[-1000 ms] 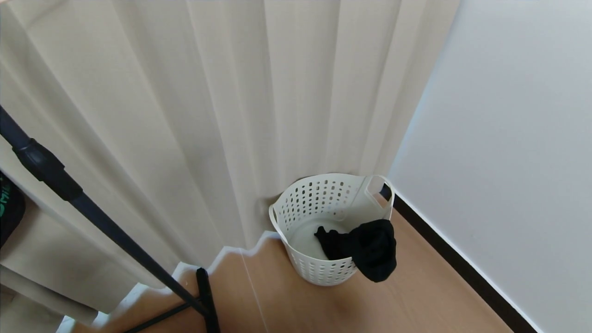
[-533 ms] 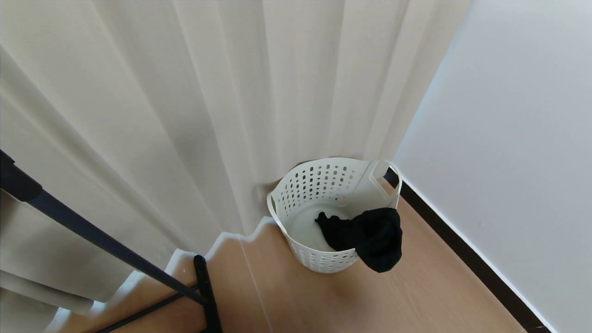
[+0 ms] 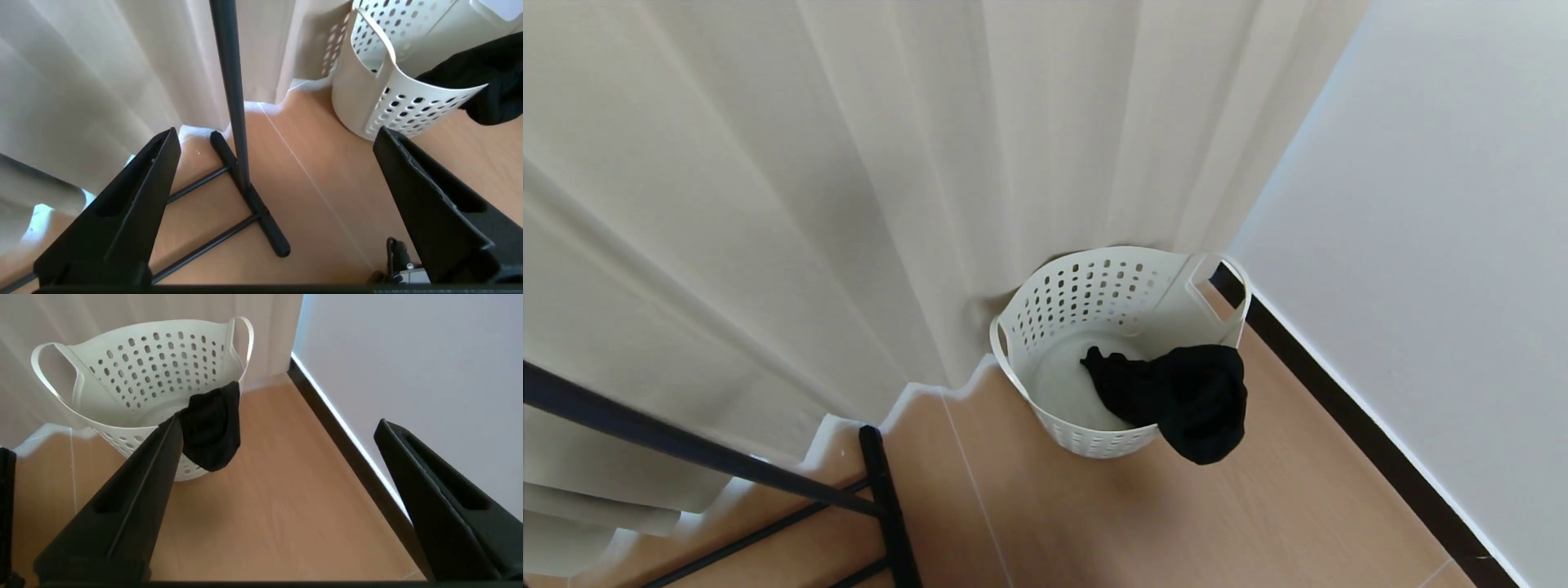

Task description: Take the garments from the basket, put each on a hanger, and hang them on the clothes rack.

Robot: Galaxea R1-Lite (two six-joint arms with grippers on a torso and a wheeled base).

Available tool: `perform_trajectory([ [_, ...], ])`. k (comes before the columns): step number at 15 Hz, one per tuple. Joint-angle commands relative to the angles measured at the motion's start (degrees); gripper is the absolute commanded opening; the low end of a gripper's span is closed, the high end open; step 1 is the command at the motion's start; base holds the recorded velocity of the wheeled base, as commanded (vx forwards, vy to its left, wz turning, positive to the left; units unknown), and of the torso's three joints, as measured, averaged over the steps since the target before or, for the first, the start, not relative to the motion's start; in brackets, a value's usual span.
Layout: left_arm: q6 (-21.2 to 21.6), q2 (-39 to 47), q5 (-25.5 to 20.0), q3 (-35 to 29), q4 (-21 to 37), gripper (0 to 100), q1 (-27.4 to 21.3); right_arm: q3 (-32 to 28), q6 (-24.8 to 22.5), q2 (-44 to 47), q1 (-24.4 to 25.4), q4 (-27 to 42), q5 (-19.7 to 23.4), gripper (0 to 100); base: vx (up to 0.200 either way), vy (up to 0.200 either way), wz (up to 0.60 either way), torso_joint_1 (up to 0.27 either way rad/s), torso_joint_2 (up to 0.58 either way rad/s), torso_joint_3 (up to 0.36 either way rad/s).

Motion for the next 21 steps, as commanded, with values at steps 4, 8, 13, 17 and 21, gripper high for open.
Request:
perform_trajectory([
  [4, 0.00, -0.03, 0.01, 0.03, -0.01, 100, 0.00, 0.00, -0.02, 0.07, 0.02, -0.02, -0.03, 100, 0.000, 0.000, 0.00, 0.001, 0.00, -0.196],
  [8, -0.09, -0.03, 0.10, -0.06, -0.01, 100, 0.00, 0.00, -0.11, 0.07, 0.02, -0.02, -0.03, 100, 0.000, 0.000, 0.00, 0.001, 0.00, -0.201],
  [13, -0.09, -0.03, 0.27, -0.06, -0.01, 100, 0.00, 0.00, -0.11, -0.02, -0.07, -0.37, -0.38, 100, 0.000, 0.000, 0.00, 0.001, 0.00, -0.107],
  [17, -0.53, -0.03, 0.71, -0.06, -0.01, 100, 0.00, 0.00, -1.07, 0.07, -0.07, 0.07, -0.12, 100, 0.000, 0.000, 0.00, 0.000, 0.00, 0.000],
  [21, -0.53, -0.11, 1.24, 0.03, -0.10, 100, 0.00, 0.00, -1.25, 10.17, 1.86, -0.02, -0.12, 100, 0.000, 0.000, 0.00, 0.000, 0.00, 0.000],
])
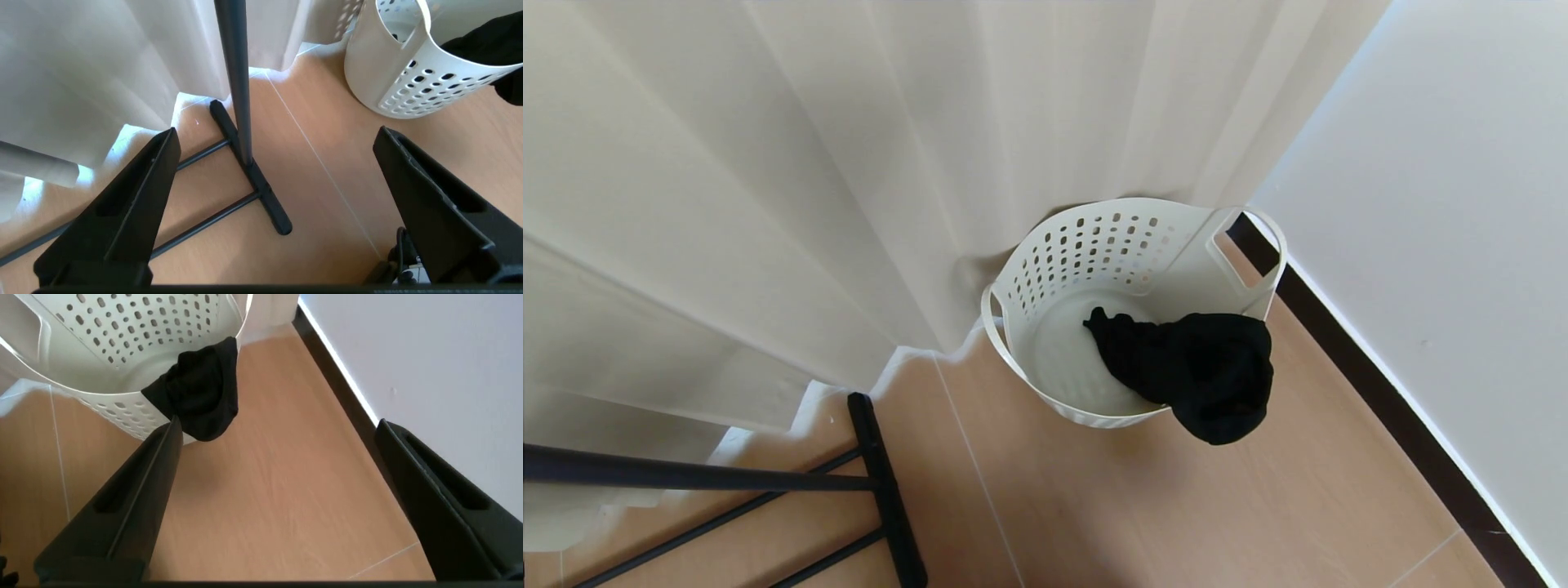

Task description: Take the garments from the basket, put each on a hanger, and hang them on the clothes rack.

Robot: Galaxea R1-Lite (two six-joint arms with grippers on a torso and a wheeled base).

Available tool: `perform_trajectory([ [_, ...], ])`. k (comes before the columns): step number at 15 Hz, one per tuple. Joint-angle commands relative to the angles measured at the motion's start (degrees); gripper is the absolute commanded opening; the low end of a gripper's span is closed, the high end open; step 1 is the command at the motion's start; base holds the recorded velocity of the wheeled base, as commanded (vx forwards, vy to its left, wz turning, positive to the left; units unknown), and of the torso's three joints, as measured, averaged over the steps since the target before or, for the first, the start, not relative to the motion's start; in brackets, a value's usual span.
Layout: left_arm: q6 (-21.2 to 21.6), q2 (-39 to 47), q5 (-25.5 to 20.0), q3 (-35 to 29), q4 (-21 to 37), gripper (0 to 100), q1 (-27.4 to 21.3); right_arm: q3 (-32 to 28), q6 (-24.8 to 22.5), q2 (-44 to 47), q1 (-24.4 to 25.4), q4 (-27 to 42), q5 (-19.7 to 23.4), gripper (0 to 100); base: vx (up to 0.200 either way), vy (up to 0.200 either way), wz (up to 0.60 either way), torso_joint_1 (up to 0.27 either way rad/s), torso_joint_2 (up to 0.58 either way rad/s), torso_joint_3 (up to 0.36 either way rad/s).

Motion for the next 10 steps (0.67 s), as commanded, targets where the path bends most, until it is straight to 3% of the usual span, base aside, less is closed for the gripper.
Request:
perform_trajectory([
  [1, -0.15, -0.11, 0.01, 0.03, -0.03, 100, 0.00, 0.00, -0.15, 13.21, 3.34, -1.07, 0.88, 100, 0.000, 0.000, 0.00, 0.000, 0.00, 0.000],
  [4, -0.15, -0.03, 0.01, 0.03, -0.03, 100, 0.00, -5.54, -0.07, 23.41, 8.87, -1.33, 1.49, 100, 0.000, 0.000, 0.00, 0.000, 0.00, 0.000],
  [5, -0.15, -0.11, 0.01, 0.03, -0.03, 100, 0.00, -9.76, -1.12, 30.70, 11.16, -1.24, 1.58, 100, 0.000, 0.000, 0.00, 0.000, 0.00, 0.000],
  [8, -0.15, -0.11, 0.01, 0.03, -0.03, 100, 0.00, -17.40, -14.83, 45.38, 12.65, -1.24, 1.41, 100, 0.000, 0.000, 0.00, 0.000, 0.00, 0.000],
  [10, -0.24, -0.03, 0.01, 0.03, -0.03, 100, 0.00, -21.01, -21.16, 50.74, 12.56, -1.16, 1.14, 100, 0.000, 0.000, 0.00, 0.000, 0.00, 0.000],
])
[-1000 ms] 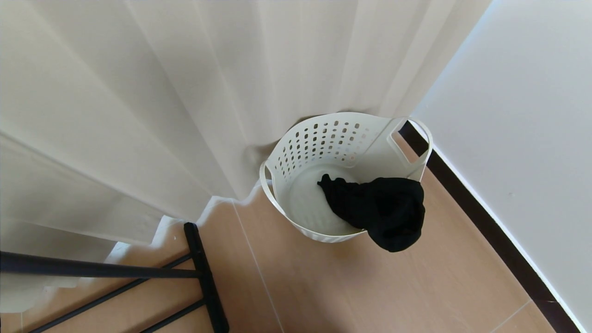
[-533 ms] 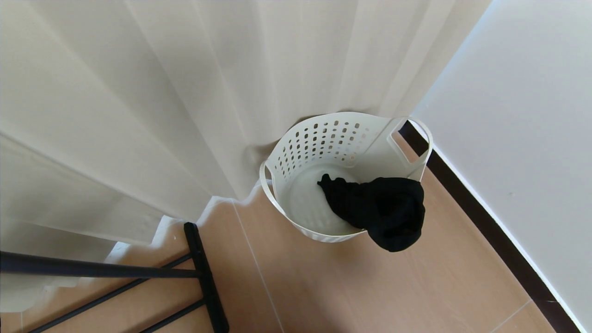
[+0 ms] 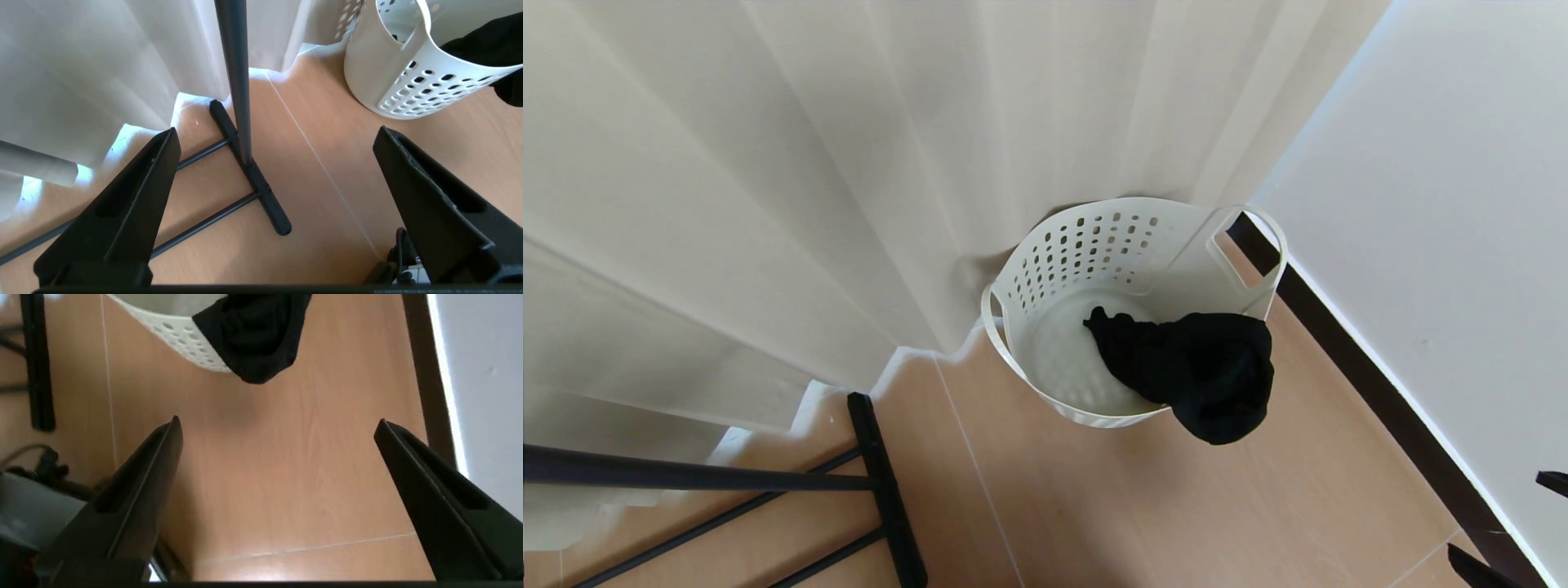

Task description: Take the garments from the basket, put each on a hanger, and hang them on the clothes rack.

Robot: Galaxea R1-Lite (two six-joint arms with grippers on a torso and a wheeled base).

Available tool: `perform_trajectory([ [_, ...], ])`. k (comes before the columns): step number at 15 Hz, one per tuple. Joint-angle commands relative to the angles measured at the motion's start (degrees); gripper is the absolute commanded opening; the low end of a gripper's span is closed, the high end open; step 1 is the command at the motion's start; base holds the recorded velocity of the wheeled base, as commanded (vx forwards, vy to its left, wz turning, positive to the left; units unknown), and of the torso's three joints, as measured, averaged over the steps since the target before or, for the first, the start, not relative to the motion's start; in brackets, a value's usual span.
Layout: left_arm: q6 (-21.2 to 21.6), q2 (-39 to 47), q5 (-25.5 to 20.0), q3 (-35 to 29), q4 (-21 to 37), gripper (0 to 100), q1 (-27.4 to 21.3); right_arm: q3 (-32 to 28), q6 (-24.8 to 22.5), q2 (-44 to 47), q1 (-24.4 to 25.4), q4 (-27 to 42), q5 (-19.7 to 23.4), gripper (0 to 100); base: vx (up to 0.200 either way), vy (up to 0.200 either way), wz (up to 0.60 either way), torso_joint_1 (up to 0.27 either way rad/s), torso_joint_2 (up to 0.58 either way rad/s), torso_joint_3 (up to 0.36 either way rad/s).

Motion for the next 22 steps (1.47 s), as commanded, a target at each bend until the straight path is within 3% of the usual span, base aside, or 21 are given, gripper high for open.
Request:
perform_trajectory([
  [1, 0.04, 0.00, 0.01, -0.02, 0.01, 100, 0.00, -6.80, -7.86, 13.42, 0.86, 0.11, -0.40, 100, 0.000, 0.000, 0.00, 0.000, 0.00, 0.000],
  [3, -0.05, -0.09, 0.01, -0.02, 0.01, 100, 0.00, -14.18, -21.83, 21.50, 0.68, 0.46, -0.49, 100, 0.000, 0.000, 0.00, 0.000, 0.00, 0.000],
  [7, -0.05, -0.09, 0.01, -0.02, 0.01, 100, 0.00, -24.91, -39.59, 35.30, 1.21, 0.73, -0.05, 100, 0.000, 0.000, 0.00, 0.000, 0.00, 0.000],
  [8, -0.05, -0.09, 0.01, -0.02, 0.01, 100, 0.00, -30.18, -45.47, 40.49, 1.21, 1.96, 0.13, 100, 0.000, 0.000, 0.00, 0.000, 0.00, 0.000],
  [9, 0.04, 0.00, 0.01, -0.02, 0.01, 100, 0.00, -36.51, -48.29, 45.14, 1.21, 5.74, 0.13, 100, 0.000, 0.000, 0.00, 0.000, 0.00, 0.000],
  [13, -0.05, -0.09, 0.01, -0.02, 0.01, 100, 0.00, -65.86, -50.75, 60.96, 1.91, 32.10, 0.13, 100, 0.000, 0.000, 0.00, 0.000, 0.00, 0.000],
  [14, -0.05, -0.09, 0.01, -0.02, 0.01, 100, 0.00, -77.20, -51.36, 66.85, 1.91, 39.66, 0.21, 100, 0.000, 0.000, 0.00, 0.000, 0.00, 0.000],
  [17, -0.05, -0.09, 0.01, -0.02, 0.01, 100, 0.00, -95.83, -52.77, 77.14, 2.09, 51.53, 0.21, 100, 0.000, 0.000, 0.00, 0.000, 0.00, 0.000],
  [18, 0.04, -0.09, 0.01, -0.02, 0.01, 100, 0.00, -99.24, -52.95, 79.60, 2.35, 53.55, 0.13, 100, 0.000, 0.000, 0.00, 0.000, 0.00, 0.000],
  [22, -0.05, -0.09, 0.01, -0.02, 0.01, 100, 0.00, -99.24, -52.77, 84.26, 3.32, 46.52, 0.04, 100, 0.000, 0.000, 0.00, 0.000, 0.00, 0.000],
])
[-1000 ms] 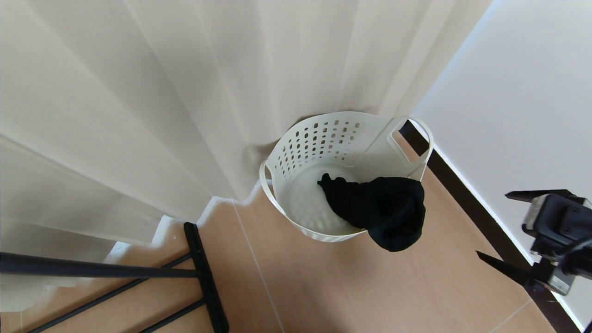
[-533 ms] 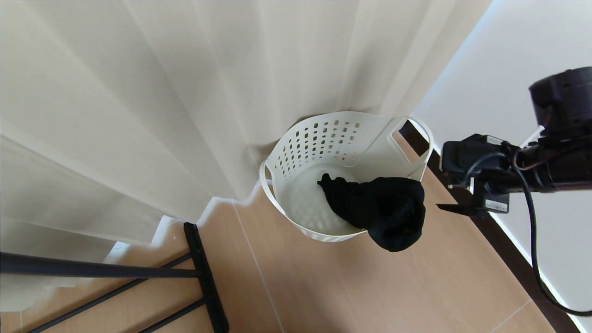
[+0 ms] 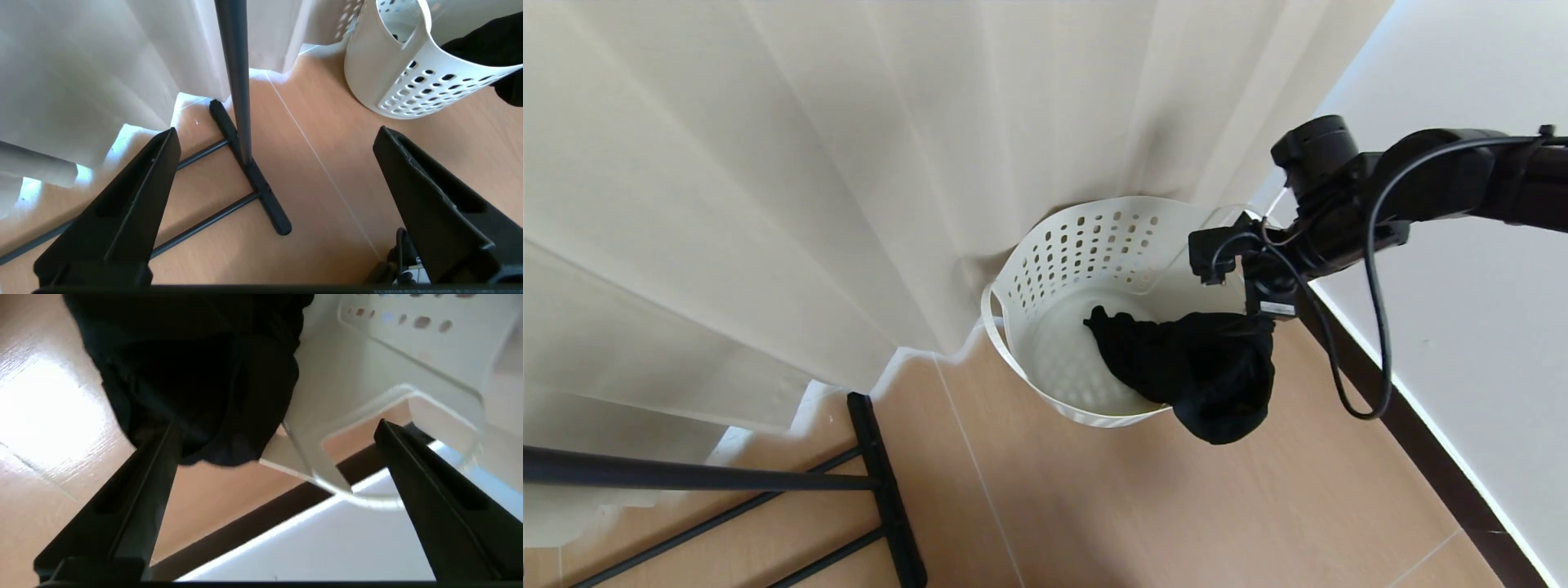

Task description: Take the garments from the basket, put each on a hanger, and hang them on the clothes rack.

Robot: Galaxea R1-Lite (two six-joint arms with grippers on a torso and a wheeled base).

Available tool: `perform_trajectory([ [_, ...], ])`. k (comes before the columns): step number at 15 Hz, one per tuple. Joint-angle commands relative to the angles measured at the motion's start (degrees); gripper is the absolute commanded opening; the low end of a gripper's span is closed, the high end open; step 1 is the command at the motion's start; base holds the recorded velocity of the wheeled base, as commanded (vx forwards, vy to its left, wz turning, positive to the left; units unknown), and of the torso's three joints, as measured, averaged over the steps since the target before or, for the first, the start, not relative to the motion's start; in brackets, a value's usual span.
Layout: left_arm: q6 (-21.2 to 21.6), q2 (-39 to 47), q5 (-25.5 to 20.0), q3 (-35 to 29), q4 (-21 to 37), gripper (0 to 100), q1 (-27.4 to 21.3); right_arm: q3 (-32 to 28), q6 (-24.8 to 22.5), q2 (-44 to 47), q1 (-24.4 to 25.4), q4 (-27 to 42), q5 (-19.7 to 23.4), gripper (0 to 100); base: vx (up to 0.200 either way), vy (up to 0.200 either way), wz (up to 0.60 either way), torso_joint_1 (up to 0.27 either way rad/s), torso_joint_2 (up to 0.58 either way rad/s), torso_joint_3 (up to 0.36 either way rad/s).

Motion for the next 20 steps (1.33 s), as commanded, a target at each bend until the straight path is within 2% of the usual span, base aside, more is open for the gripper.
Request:
perform_trajectory([
  [1, 0.04, -0.04, 0.01, 0.00, 0.01, 100, 0.00, -0.93, 0.03, 4.99, 0.34, -1.13, -0.01, 100, 0.000, 0.000, 0.00, 0.000, 0.00, 0.000],
  [3, -0.05, 0.05, 0.01, 0.00, 0.01, 100, 0.00, -0.93, 0.20, 6.13, 0.25, -3.59, -0.01, 100, 0.000, 0.000, 0.00, 0.000, 0.00, 0.000],
  [20, -0.05, -0.04, 0.01, 0.00, 0.01, 100, 0.00, -0.93, 0.29, 10.79, -1.85, -7.29, -0.10, 100, 0.000, 0.000, 0.00, 0.000, 0.00, 0.000],
])
